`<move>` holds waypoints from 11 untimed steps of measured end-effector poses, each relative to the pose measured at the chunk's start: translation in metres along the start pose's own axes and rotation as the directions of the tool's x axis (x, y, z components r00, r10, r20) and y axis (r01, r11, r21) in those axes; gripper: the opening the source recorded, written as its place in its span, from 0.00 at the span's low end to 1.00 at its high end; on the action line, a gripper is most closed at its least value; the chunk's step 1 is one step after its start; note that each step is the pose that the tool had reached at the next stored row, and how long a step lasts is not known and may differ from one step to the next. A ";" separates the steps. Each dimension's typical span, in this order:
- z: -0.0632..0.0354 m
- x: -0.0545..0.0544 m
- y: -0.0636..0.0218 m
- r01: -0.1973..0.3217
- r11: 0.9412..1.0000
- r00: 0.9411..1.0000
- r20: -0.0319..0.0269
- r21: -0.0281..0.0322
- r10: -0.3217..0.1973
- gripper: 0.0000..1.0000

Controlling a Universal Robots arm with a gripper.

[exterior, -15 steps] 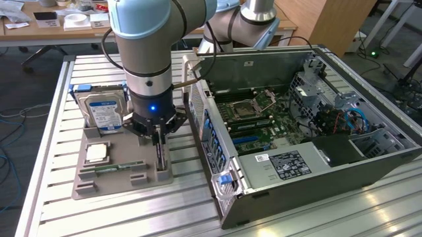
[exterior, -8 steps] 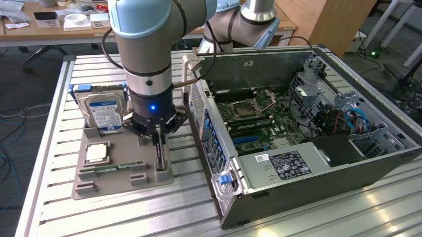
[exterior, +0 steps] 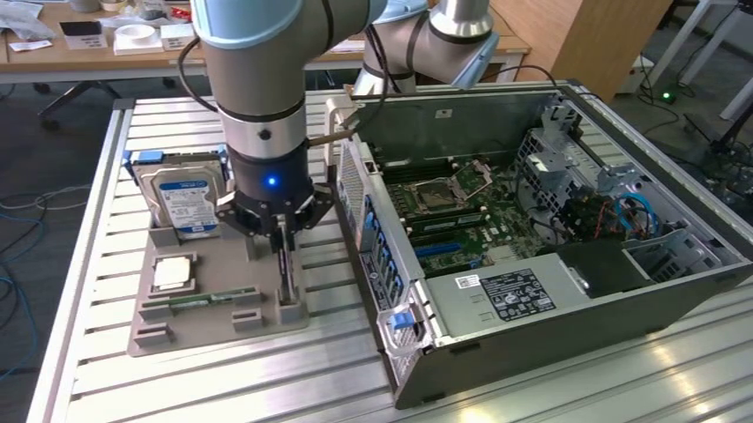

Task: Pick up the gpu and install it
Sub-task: 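Pick up the gpu and move the gpu toward the slot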

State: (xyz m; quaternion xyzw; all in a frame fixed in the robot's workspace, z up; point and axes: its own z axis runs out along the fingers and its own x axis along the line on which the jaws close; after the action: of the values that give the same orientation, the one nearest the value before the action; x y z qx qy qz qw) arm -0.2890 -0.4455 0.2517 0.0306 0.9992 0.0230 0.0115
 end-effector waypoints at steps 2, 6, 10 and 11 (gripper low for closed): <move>-0.0028 0.000 0.0002 0.000 1.000 1.000 0.000 0.000 0.000 0.26; -0.0095 0.000 0.0006 0.000 1.000 1.000 0.000 0.000 0.000 0.26; -0.0201 0.000 0.0019 0.000 1.000 1.000 0.000 0.000 0.000 0.26; -0.0226 0.000 0.0022 0.000 1.000 1.000 0.000 0.001 0.000 0.26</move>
State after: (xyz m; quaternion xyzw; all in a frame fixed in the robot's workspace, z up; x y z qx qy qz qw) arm -0.2890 -0.4443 0.2745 0.0305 0.9992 0.0227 0.0116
